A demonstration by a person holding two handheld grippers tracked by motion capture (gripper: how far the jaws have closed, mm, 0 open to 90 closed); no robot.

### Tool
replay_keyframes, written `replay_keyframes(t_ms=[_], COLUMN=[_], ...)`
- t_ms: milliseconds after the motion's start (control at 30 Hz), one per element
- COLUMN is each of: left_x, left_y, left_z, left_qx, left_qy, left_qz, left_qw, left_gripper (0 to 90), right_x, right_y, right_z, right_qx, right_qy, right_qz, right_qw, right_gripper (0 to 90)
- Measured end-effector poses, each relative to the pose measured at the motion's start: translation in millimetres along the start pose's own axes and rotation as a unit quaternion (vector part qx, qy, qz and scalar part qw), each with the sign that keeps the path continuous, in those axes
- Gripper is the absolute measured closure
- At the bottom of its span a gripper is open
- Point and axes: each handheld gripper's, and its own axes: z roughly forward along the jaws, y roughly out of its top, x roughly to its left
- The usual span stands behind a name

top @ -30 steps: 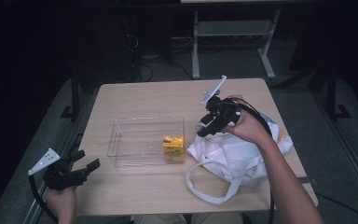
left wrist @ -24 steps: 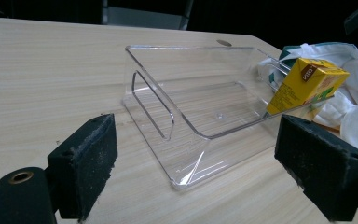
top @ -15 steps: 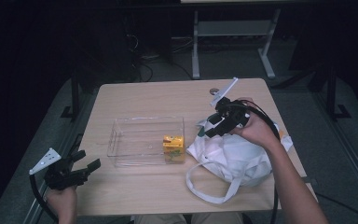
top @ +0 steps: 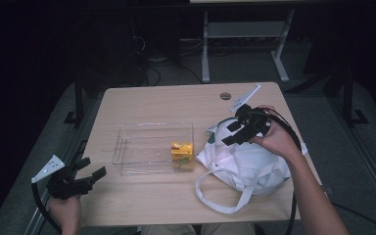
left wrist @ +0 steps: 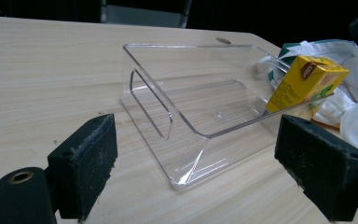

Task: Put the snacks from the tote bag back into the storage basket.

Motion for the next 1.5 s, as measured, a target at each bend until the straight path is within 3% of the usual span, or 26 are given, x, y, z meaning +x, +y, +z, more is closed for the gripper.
replay_keyframes(t_ms=[633,900,1500], left_x=[-1.4,-1.7,-2.7], left_y=[0.6,0.7,0.4], left_z=[0.5,0.0,1.1], left_qx=[0.002,0.001,0.004], left_qy=[0.0,0.0,-0.004], left_qz=[0.004,0.005,0.007], left_qw=[1.0,1.0,1.0], left_gripper=[12.5,12.5,12.5], right_x=[-5.6,-5.2,-0.6], right_y=[-32.6,-45.8,-73.5], right_z=[-5.7,-7.4,-13.3], right_qx=[-0.01,-0.015,-0.037], right_qy=[-0.009,-0.012,-0.017], right_qz=[0.025,0.045,0.067], right_qw=[0.9996,0.9988,0.9969], right_gripper=[38.0,38.0,37.6])
